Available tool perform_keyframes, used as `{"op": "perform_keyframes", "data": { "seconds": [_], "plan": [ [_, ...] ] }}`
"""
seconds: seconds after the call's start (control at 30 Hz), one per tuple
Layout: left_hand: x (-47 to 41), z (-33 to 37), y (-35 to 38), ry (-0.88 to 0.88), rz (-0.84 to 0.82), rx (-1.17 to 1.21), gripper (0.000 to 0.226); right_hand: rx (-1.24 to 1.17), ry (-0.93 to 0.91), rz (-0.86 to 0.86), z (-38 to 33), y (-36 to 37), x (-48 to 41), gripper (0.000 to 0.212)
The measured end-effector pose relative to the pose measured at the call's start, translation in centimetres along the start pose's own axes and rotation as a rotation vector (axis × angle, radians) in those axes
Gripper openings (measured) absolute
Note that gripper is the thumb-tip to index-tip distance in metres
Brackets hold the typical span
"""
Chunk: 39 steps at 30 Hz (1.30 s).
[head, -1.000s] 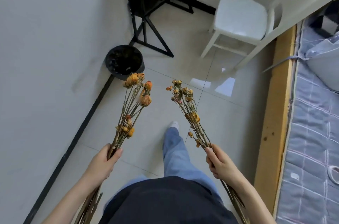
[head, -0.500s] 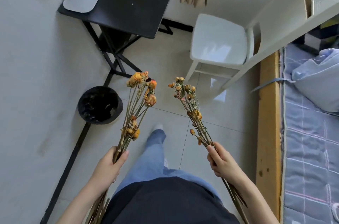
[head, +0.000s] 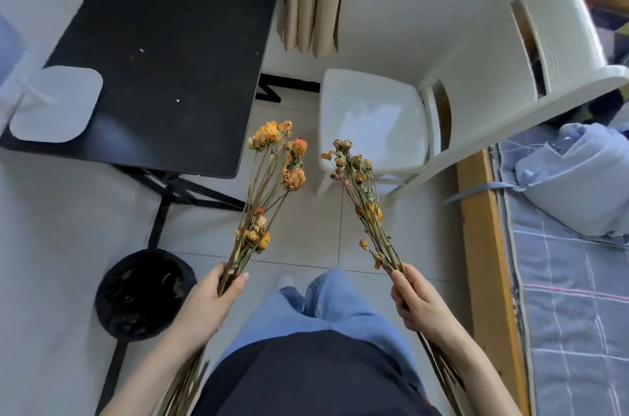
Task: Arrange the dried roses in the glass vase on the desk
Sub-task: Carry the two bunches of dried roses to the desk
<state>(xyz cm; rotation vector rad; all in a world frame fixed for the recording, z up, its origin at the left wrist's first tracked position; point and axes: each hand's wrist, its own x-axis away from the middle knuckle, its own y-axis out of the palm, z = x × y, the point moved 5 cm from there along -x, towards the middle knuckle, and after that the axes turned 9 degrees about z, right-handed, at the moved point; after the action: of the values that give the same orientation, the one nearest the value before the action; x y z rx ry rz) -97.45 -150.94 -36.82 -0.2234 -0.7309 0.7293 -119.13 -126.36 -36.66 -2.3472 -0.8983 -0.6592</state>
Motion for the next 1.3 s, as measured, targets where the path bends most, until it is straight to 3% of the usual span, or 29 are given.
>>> {"op": "perform_keyframes", "data": {
  "seconds": [0.2,0.67,1.3],
  "plan": [
    [-5.2,4.3,0.7,-0.049,-0.003,0.021,0.021,0.024,-0.017,-0.052,-4.6,-2.0,-7.1,0.023],
    [-14.2,16.7,2.6,-0.185,0.270,0.161,0.029,0.141,-0.098,-0.287,-19.6,-7.9,-24.9,0.025],
    [-25.5,16.9,-9.8,-0.180,0.480,0.341,0.022,0.298,-0.274,-0.446,-36.2,5.7,-35.0,0.026]
  ]
}}
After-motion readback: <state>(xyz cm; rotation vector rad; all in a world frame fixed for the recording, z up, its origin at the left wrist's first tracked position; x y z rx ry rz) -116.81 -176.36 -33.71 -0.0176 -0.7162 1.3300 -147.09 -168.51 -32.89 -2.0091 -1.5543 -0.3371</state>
